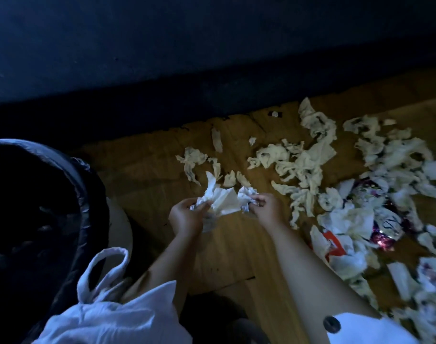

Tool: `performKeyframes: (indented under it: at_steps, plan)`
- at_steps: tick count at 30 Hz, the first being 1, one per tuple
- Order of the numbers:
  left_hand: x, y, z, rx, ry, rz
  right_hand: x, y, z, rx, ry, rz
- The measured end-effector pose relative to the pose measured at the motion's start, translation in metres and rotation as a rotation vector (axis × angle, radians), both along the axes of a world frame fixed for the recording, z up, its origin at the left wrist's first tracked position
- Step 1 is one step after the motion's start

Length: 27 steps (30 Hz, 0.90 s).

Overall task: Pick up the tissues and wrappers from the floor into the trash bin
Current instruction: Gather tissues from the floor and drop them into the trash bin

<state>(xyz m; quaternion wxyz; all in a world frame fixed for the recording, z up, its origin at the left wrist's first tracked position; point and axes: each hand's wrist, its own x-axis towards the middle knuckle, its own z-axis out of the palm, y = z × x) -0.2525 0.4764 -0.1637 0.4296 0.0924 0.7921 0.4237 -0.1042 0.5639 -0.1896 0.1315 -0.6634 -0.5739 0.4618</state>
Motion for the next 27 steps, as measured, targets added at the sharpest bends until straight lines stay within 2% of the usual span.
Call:
performKeyframes:
  at_steps: [3, 10, 15, 19, 23, 27]
  plan:
    - [0.004, -0.002, 0.037, 0.058, -0.020, -0.069, 0.002, -0.010, 0.040, -0.034, 0.101, -0.097]
    - [-0.010, -0.029, 0.122, 0.184, 0.139, -0.186, -0.018, -0.049, 0.138, -0.021, 0.270, -0.156]
    - [-0.054, -0.082, 0.172, 0.229, 0.198, -0.205, -0.055, -0.090, 0.195, 0.040, 0.379, -0.052]
    - [-0.098, -0.131, 0.197, 0.238, 0.270, -0.180, -0.094, -0.123, 0.223, 0.010, 0.501, 0.032]
    - [-0.153, -0.171, 0.207, 0.189, 0.369, -0.133, -0.143, -0.151, 0.237, -0.035, 0.578, 0.113]
    - [-0.191, -0.203, 0.210, 0.060, 0.559, -0.156, -0.189, -0.175, 0.240, -0.061, 0.573, 0.211]
